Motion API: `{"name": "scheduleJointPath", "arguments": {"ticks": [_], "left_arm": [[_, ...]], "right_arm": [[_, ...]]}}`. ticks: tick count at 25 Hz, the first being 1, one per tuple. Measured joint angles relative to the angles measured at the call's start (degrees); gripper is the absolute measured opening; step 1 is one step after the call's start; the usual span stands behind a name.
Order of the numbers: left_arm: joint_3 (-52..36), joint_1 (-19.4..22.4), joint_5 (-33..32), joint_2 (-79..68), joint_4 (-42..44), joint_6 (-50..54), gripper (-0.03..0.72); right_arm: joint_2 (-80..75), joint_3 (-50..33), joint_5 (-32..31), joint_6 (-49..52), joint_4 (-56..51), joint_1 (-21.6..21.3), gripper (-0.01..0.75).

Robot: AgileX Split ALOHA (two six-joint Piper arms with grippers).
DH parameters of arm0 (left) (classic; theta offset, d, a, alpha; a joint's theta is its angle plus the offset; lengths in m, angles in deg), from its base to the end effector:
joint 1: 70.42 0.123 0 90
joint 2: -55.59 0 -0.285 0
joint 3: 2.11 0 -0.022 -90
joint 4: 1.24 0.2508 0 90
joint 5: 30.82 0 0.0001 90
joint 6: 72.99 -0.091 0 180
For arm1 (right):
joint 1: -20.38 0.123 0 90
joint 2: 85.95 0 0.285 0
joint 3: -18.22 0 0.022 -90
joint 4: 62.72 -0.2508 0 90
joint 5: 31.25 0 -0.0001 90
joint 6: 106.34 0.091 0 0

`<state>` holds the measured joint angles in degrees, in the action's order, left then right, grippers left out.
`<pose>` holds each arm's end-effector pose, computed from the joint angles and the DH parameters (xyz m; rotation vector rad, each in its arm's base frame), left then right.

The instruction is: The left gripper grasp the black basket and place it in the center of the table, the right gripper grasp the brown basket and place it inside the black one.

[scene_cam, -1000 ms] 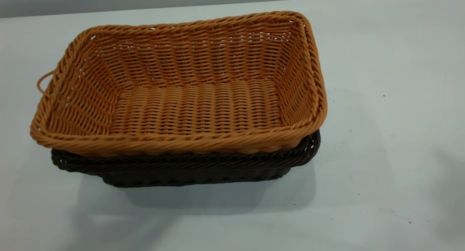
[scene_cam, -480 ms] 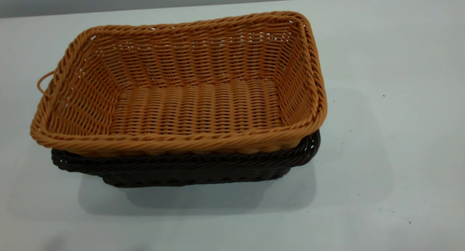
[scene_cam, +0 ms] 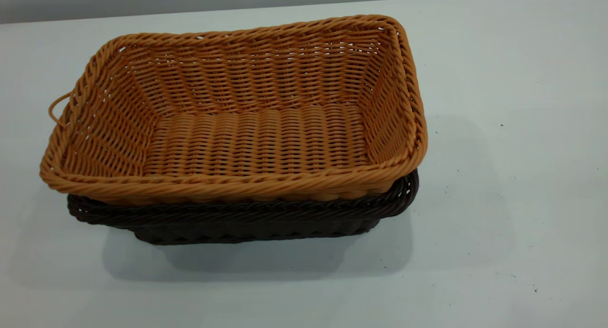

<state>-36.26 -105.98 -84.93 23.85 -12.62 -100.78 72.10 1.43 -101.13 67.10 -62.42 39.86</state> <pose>0.0369 -0.0442 0.3512 1.0783 1.7946 -0.3209 -0.0360 -0.0132 0.4098 -0.4261 1.8500 0.1476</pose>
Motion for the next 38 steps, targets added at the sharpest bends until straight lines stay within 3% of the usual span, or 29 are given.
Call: {"name": "scheduleJointPath", "arguments": {"ticks": [12,20,38], "left_arm": [[-13.96,0.0,-4.32,7.63,-0.03,5.86,-0.001],[-15.92,0.0,-7.16,11.77,0.2,9.21,-0.001],[-17.13,0.0,-8.3,15.78,3.59,15.54,-0.001]], "right_arm": [[7.44,-21.26,7.32,4.19,-3.45,0.0,0.0],[12.8,-31.79,10.28,4.38,-4.41,0.0,0.0],[14.17,-32.68,9.31,4.11,-5.82,0.0,0.0]]}}
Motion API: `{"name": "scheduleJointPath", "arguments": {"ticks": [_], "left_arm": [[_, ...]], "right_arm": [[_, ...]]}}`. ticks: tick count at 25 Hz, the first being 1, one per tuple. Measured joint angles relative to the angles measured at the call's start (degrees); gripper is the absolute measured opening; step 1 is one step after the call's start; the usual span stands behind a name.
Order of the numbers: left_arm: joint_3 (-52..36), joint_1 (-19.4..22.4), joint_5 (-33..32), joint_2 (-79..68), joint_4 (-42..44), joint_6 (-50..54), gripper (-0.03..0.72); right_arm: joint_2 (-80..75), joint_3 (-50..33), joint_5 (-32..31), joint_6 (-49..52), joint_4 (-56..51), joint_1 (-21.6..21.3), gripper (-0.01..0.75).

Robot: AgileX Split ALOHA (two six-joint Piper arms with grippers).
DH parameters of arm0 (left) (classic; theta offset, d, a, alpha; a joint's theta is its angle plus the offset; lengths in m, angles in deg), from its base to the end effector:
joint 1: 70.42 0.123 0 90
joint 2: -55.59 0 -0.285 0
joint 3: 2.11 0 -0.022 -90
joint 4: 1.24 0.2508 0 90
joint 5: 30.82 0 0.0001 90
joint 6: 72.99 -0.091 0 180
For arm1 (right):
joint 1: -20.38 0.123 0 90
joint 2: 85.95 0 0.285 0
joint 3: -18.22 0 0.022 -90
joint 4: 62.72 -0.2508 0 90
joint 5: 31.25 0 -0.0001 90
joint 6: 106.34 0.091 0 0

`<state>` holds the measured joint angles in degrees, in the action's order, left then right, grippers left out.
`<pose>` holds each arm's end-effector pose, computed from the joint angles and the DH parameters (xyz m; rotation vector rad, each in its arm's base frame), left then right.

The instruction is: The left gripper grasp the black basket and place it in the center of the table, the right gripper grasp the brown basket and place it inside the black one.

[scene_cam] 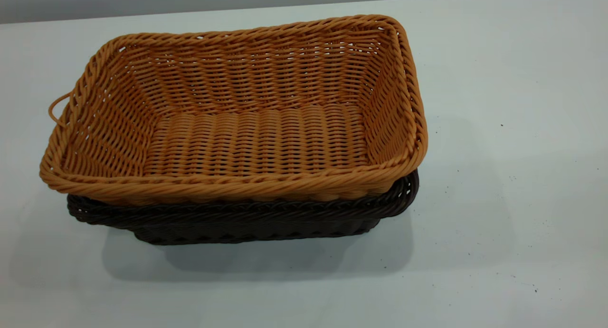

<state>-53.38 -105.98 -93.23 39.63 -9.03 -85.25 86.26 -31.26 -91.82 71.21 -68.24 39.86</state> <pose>0.0086 -0.0196 0.2613 0.9183 2.0890 -0.3846 -0.0054 0.0062 0.2735 -0.3963 2.0279 0.2994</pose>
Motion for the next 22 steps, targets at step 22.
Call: {"name": "scheduleJointPath", "arguments": {"ticks": [22], "left_arm": [[0.0,1.87,0.04,0.0,-0.19,0.0,-0.001]], "right_arm": [[-5.51,0.0,-0.13,0.01,-0.39,-18.23,0.0]]}}
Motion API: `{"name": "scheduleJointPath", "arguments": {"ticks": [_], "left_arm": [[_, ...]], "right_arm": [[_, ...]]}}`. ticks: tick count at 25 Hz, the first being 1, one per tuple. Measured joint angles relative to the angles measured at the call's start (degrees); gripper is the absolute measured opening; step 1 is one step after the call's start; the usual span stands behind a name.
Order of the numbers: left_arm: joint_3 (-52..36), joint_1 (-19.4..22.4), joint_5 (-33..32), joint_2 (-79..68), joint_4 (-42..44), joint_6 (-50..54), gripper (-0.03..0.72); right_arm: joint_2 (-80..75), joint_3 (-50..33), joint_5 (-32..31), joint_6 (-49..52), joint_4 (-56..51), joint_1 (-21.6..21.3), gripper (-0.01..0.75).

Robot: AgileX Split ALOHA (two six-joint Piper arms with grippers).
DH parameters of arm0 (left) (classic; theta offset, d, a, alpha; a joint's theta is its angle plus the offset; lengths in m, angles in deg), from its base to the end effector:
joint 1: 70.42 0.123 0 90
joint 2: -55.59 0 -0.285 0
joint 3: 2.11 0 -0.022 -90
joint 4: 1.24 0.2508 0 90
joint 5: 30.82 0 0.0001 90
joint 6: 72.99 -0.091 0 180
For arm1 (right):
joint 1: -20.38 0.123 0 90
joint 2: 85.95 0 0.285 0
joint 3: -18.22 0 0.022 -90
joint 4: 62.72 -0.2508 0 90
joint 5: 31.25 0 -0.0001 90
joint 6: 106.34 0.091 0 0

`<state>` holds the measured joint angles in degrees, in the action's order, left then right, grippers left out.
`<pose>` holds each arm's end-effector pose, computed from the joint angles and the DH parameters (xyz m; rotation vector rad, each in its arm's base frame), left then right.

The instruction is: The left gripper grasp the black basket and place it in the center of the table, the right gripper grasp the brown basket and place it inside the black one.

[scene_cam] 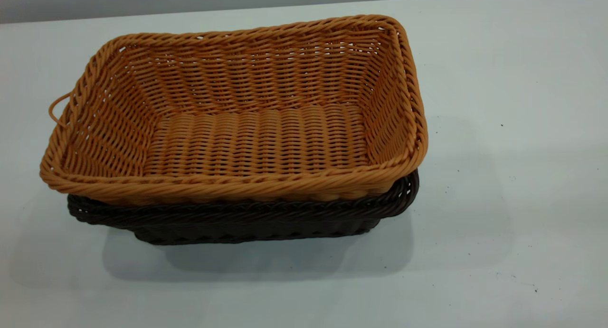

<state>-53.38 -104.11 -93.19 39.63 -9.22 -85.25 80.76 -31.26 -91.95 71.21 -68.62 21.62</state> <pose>0.0092 -0.0196 0.2614 0.8826 2.1009 -0.3718 0.0111 0.0084 0.2729 -0.0670 2.1512 0.1137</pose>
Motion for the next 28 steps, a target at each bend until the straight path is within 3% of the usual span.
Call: {"name": "scheduleJointPath", "arguments": {"ticks": [5,8,18,21,28], "left_arm": [[0.0,5.72,0.03,0.0,0.0,-0.05,-0.001],[0.0,10.65,0.03,0.0,-0.05,-0.11,-0.001],[0.0,29.04,0.03,-0.05,-0.02,-0.11,-0.001],[0.0,31.33,0.03,-0.05,-0.02,-0.11,-0.001],[0.0,31.32,0.03,2.08,-0.32,-0.11,-0.001]], "right_arm": [[-1.83,0.0,0.06,0.0,0.0,-8.48,0.0],[-1.76,0.0,0.06,0.0,0.0,-11.4,0.0],[2.45,0.0,0.06,0.06,0.0,-11.72,0.0],[4.62,0.0,0.0,0.06,0.0,-11.72,0.0],[5.6,0.05,-0.27,0.01,0.0,-11.58,0.0]]}}
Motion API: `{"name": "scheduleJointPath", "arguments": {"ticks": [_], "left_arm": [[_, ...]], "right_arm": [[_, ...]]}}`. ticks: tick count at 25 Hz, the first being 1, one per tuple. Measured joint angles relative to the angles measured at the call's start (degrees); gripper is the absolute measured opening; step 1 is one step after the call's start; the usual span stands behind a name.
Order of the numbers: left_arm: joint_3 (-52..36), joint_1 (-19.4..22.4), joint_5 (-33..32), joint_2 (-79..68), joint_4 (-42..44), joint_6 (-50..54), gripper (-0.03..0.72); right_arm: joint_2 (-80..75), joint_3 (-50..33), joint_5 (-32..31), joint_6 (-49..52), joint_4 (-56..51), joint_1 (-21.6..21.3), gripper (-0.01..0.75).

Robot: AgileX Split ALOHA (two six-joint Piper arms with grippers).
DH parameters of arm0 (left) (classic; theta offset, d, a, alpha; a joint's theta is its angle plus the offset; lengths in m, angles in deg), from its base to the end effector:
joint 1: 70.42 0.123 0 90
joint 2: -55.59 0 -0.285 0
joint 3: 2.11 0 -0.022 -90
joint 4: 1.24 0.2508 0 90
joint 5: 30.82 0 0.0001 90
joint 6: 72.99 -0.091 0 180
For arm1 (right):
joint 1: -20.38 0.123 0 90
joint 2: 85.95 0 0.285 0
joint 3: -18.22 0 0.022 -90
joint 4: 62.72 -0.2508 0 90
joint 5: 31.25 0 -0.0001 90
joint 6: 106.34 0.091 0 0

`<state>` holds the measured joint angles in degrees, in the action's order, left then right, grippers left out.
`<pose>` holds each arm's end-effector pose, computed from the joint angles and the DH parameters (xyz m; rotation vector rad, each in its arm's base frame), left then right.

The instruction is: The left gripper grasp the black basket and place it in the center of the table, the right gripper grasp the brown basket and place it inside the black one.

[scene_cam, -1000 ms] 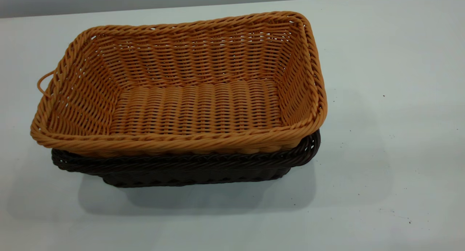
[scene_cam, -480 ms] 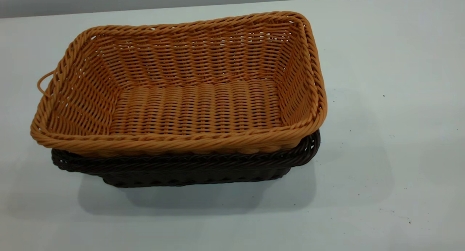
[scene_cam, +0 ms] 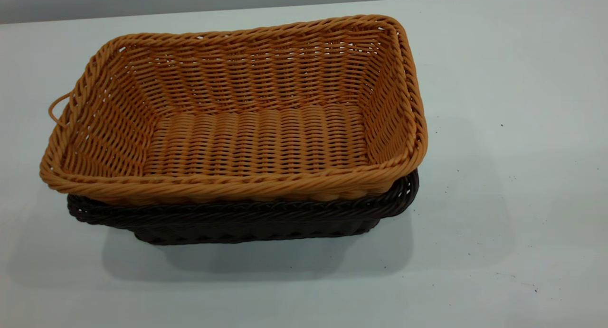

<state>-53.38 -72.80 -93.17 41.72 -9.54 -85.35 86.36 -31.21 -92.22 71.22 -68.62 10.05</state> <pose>0.0129 -0.0122 0.2620 0.2799 2.1981 -0.0835 -0.0022 0.0087 0.2732 0.1374 2.0521 -0.0144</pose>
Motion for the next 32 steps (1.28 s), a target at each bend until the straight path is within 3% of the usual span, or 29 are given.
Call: {"name": "scheduleJointPath", "arguments": {"ticks": [8,32], "left_arm": [[0.05,0.0,-0.05,6.08,-0.23,0.0,-0.001],[0.11,-0.15,-0.26,6.08,-0.23,0.0,-0.001]], "right_arm": [[-0.1,0.02,0.06,0.01,0.0,0.11,0.0],[-0.1,0.02,0.29,0.07,0.0,0.11,0.0]]}}
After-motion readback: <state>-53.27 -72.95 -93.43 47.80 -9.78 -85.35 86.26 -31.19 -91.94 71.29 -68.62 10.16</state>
